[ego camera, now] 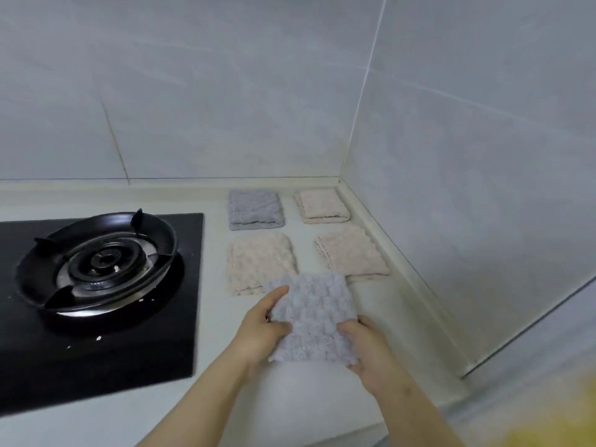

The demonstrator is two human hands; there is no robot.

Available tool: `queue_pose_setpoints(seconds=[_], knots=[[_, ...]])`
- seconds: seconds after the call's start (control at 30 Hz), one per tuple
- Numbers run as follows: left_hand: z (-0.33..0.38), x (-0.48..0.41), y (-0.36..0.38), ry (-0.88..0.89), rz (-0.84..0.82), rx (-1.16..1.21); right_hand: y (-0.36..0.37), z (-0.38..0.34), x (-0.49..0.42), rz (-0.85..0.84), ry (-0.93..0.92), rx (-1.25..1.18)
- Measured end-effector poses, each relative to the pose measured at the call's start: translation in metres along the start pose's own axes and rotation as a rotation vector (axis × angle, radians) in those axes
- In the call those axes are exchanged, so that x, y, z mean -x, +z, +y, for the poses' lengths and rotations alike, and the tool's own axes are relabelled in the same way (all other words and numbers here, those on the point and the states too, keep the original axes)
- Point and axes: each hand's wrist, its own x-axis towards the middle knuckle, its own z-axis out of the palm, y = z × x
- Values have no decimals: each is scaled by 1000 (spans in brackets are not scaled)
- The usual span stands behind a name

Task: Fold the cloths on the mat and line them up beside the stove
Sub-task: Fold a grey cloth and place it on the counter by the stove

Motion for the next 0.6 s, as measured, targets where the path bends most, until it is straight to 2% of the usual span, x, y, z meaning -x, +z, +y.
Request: queue_pose_setpoints(seconds=[0.33, 0.47, 0.6], knots=[[-25, 5, 101, -102, -8, 47, -94, 13, -15, 61, 58, -2], [-38, 2, 121, -176, -10, 91, -117, 15, -10, 89, 107, -270], [-38, -2, 136, -167, -32, 114, -128, 14, -4, 72, 145, -487]])
